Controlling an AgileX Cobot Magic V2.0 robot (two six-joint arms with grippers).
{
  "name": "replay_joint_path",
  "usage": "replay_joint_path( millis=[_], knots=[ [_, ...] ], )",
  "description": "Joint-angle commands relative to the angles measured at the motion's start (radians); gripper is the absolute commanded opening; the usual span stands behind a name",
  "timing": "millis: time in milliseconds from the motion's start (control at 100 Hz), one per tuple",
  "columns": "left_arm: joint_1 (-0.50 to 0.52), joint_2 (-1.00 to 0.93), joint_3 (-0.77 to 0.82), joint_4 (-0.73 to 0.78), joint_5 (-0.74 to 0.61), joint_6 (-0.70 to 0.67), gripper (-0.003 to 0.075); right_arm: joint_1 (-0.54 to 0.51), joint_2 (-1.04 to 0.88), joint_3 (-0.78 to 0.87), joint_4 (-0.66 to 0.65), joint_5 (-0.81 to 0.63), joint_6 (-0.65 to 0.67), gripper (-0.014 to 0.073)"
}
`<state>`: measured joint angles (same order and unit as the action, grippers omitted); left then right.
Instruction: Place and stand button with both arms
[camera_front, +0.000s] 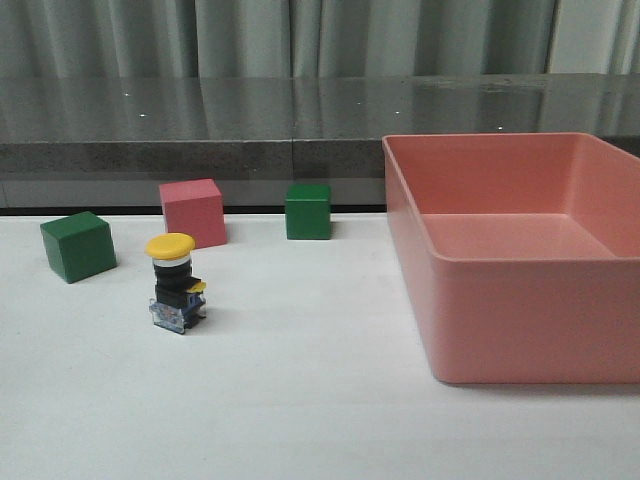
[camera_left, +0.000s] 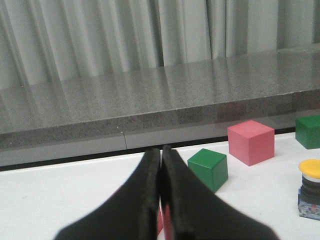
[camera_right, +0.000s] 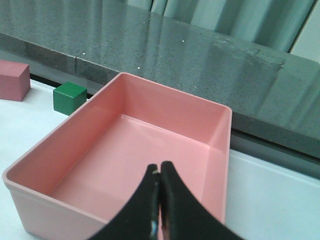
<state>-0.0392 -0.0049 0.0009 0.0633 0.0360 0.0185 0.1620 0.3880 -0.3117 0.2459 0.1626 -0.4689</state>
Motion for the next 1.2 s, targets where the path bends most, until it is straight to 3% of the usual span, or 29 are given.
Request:
replay_joint_path(
  millis=[0,1060,1190],
  knots=[
    [0.002,-0.033,0.029,-0.007,-0.065,-0.018,-0.0019,-0.007,0.005,-0.03,0.007,-0.069,-0.001,-0.0061],
    [0.002,-0.033,0.029,-0.056,-0.065,-0.018,-0.0019,-0.007,0.005,-0.03,0.007,-0.067,-0.001,-0.0061],
    [0.002,-0.033,0.029,-0.056,-0.065,-0.018,-0.0019,-0.007,0.004,-0.028,-0.051,-0.075,0.006,-0.0061]
  ],
)
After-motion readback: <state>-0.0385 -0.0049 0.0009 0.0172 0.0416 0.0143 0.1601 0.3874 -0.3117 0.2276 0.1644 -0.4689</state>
